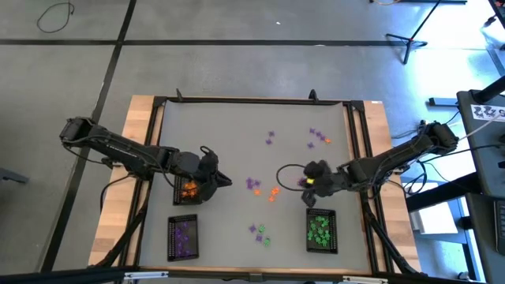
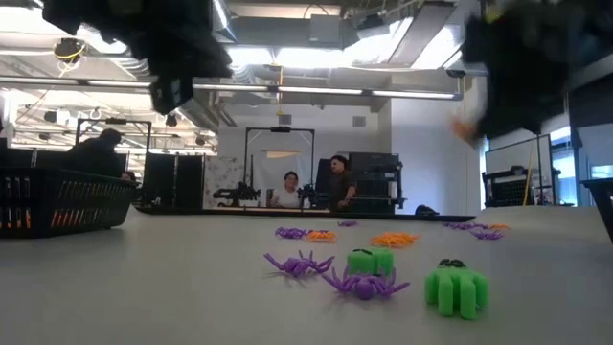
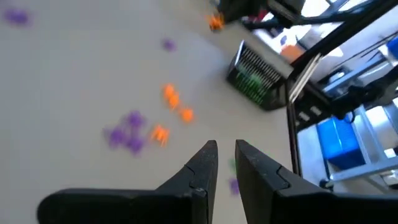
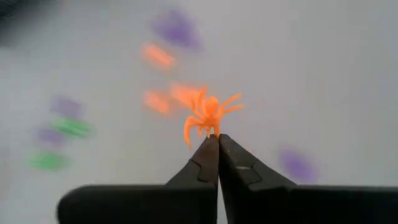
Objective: Sort Halloween decoration
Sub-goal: Put the orange spider toy into the top black basket
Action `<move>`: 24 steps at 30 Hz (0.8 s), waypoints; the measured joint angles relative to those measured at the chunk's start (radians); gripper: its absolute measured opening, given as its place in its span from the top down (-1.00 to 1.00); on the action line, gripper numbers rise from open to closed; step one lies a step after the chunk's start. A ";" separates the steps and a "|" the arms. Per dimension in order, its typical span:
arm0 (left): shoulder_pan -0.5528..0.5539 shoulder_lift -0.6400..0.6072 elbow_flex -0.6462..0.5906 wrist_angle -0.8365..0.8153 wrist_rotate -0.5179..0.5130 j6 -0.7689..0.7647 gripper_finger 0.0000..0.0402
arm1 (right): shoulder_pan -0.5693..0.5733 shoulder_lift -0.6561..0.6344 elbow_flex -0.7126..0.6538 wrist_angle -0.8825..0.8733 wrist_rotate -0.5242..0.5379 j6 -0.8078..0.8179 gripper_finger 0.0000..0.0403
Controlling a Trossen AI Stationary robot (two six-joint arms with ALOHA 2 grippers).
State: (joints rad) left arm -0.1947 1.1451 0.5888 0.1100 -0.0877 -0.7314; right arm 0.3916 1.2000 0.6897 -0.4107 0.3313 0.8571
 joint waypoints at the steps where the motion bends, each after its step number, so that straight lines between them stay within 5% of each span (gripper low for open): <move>1: 0.000 0.007 0.000 0.031 -0.003 0.018 0.75 | 0.000 0.009 0.000 0.097 -0.002 -0.052 0.99; 7: 0.000 0.088 0.001 0.241 -0.003 0.088 0.75 | -0.009 0.103 0.002 0.542 -0.054 -0.291 0.99; 17: 0.000 0.258 0.000 0.505 0.085 0.161 0.75 | -0.128 0.353 0.001 1.046 -0.324 -0.384 1.00; 24: 0.011 0.325 0.000 0.601 0.113 0.169 0.75 | -0.173 0.483 0.063 1.116 -0.415 -0.384 1.00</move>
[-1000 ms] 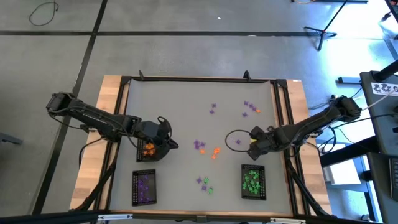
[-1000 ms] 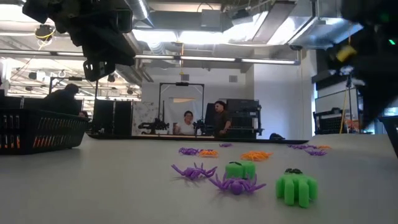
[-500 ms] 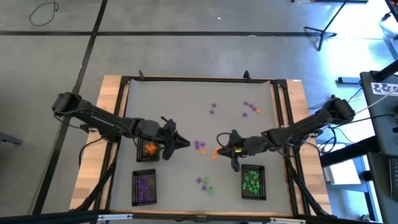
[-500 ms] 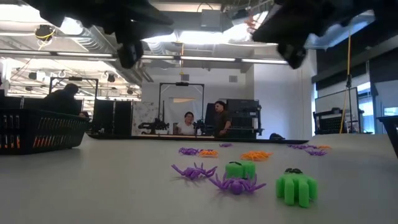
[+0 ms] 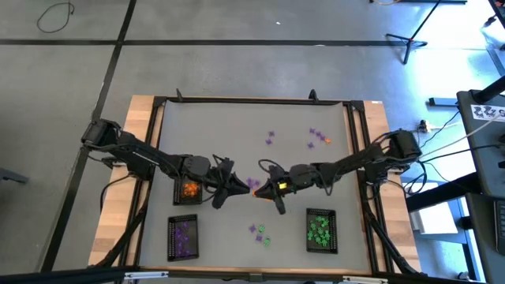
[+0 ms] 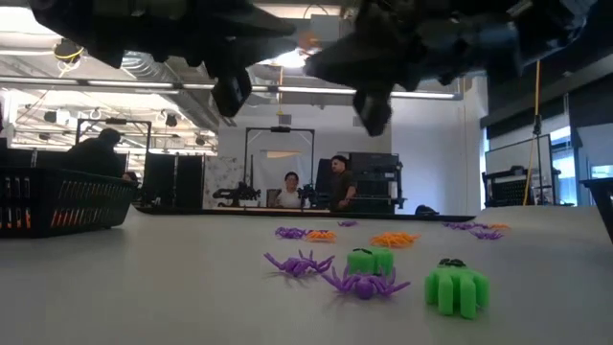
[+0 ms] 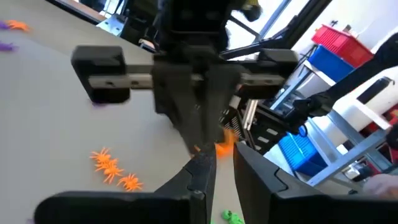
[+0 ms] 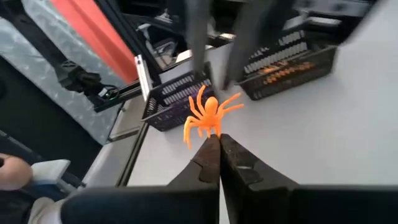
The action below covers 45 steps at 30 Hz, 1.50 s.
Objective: Sort Halloween decoration
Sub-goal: Put the orange spider toy into the top black basket
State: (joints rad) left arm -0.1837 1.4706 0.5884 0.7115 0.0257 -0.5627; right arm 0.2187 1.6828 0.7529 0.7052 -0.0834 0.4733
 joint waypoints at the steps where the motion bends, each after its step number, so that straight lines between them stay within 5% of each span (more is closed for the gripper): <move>1: 0.003 0.004 0.000 0.003 0.000 0.000 0.75 | -0.002 0.017 0.019 0.001 -0.011 -0.001 1.00; 8: 0.021 0.012 0.000 0.002 0.063 0.000 0.75 | -0.005 0.088 0.116 -0.036 -0.059 -0.029 1.00; 19: 0.082 0.006 0.000 0.004 0.459 0.043 0.75 | -0.006 0.089 0.125 -0.067 -0.160 -0.044 1.00; 25: 0.082 0.006 0.000 0.008 0.456 0.084 0.75 | -0.005 0.089 0.125 -0.017 -0.196 -0.036 1.00; 37: 0.038 0.006 0.000 0.010 0.273 0.153 0.75 | -0.026 0.088 0.125 0.001 -0.045 -0.028 1.00; 45: 0.040 0.006 0.000 -0.018 0.263 0.142 0.75 | -0.031 0.088 0.125 -0.001 -0.039 -0.028 1.00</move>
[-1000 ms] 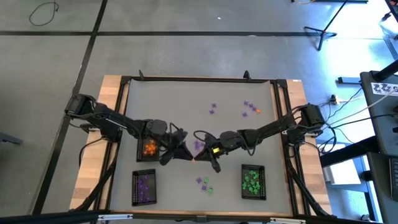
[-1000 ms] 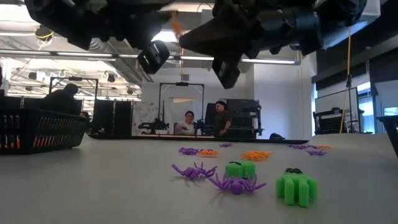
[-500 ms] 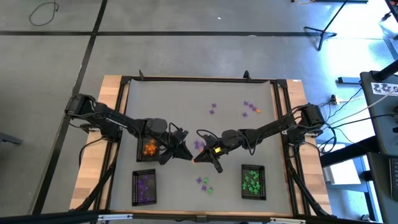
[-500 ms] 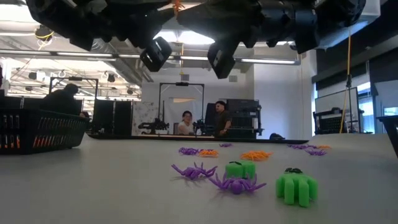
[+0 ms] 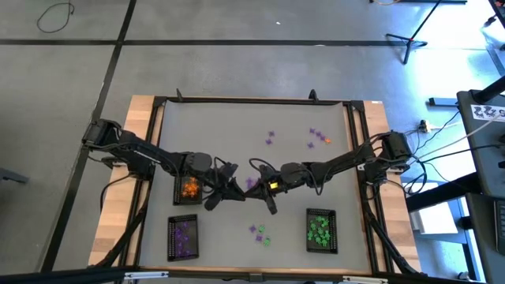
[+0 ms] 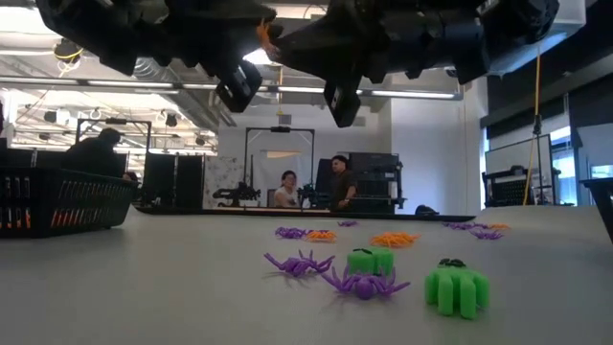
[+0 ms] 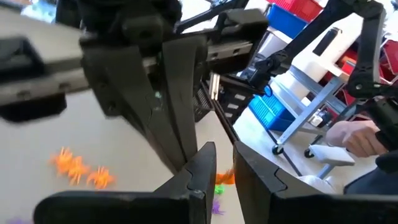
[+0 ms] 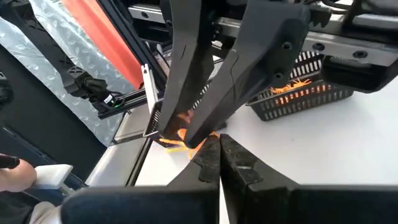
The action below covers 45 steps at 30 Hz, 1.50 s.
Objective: Sort Halloween decoration
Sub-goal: Put the orange spider toy into the top black basket
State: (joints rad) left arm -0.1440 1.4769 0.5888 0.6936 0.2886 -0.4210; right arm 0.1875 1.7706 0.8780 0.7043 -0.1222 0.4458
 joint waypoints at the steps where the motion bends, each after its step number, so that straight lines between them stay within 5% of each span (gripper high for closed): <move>1: 0.005 0.000 0.000 -0.015 0.002 -0.016 0.75 | 0.000 0.000 0.000 -0.002 0.005 0.000 1.00; 12: 0.054 0.000 0.000 -0.157 0.001 -0.173 0.75 | -0.001 0.000 -0.001 -0.075 0.124 -0.008 1.00; 40: 0.061 0.000 0.000 -0.202 -0.005 -0.205 1.00 | 0.000 -0.002 0.000 -0.075 0.092 -0.036 1.00; 45: 0.077 0.000 0.000 -0.247 0.043 -0.190 1.00 | -0.003 -0.025 0.002 -0.208 0.097 -0.061 1.00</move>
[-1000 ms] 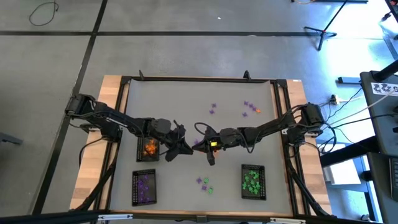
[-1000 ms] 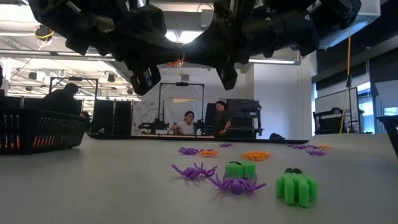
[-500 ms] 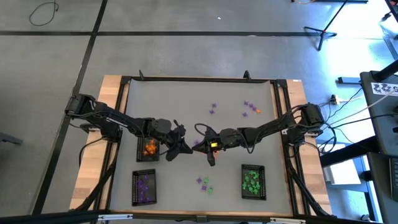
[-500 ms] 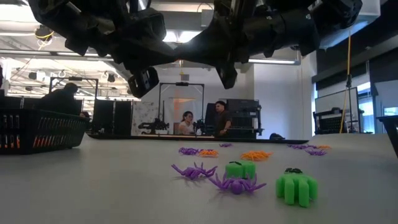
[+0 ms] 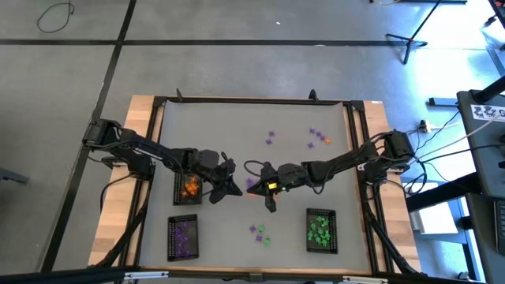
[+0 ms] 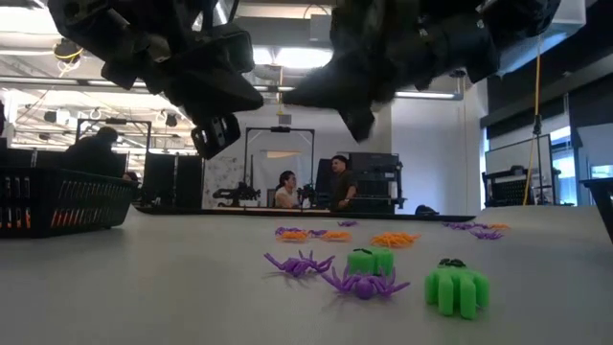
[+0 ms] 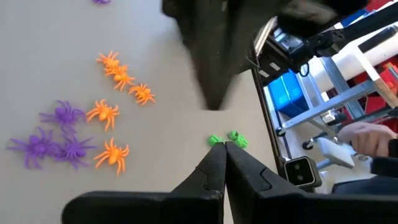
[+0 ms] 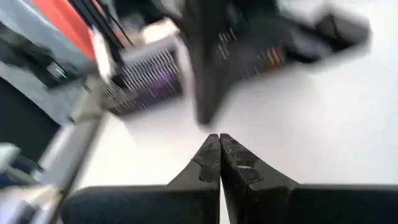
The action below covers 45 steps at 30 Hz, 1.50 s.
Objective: Sort Halloween decoration
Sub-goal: Put the orange spider toy into the top black basket
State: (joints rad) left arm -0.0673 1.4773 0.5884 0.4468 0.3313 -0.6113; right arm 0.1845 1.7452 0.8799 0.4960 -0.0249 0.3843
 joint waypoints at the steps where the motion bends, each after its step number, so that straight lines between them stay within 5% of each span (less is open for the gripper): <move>1: 0.000 0.000 0.000 -0.003 -0.002 0.000 1.00 | -0.003 0.000 0.000 -0.040 0.005 0.000 1.00; 6: 0.000 0.000 0.000 -0.011 -0.021 0.003 1.00 | -0.010 0.000 -0.001 -0.269 0.008 0.004 0.92; 11: 0.000 0.000 0.000 -0.010 -0.029 0.031 1.00 | -0.008 0.000 -0.002 -0.441 0.017 0.031 0.57; 20: 0.005 0.000 0.000 -0.014 -0.068 0.040 0.97 | -0.008 0.004 -0.002 -0.396 0.072 0.030 0.14; 38: 0.001 0.000 0.000 -0.010 -0.085 0.045 0.79 | -0.008 0.135 0.001 -0.324 0.088 0.026 0.19; 45: 0.001 0.000 0.000 -0.010 -0.086 0.045 0.79 | -0.008 0.137 0.005 -0.339 0.120 0.025 0.63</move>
State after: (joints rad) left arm -0.0666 1.4773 0.5884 0.4370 0.2451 -0.5667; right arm 0.1761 1.8824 0.8846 0.1566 0.0949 0.4091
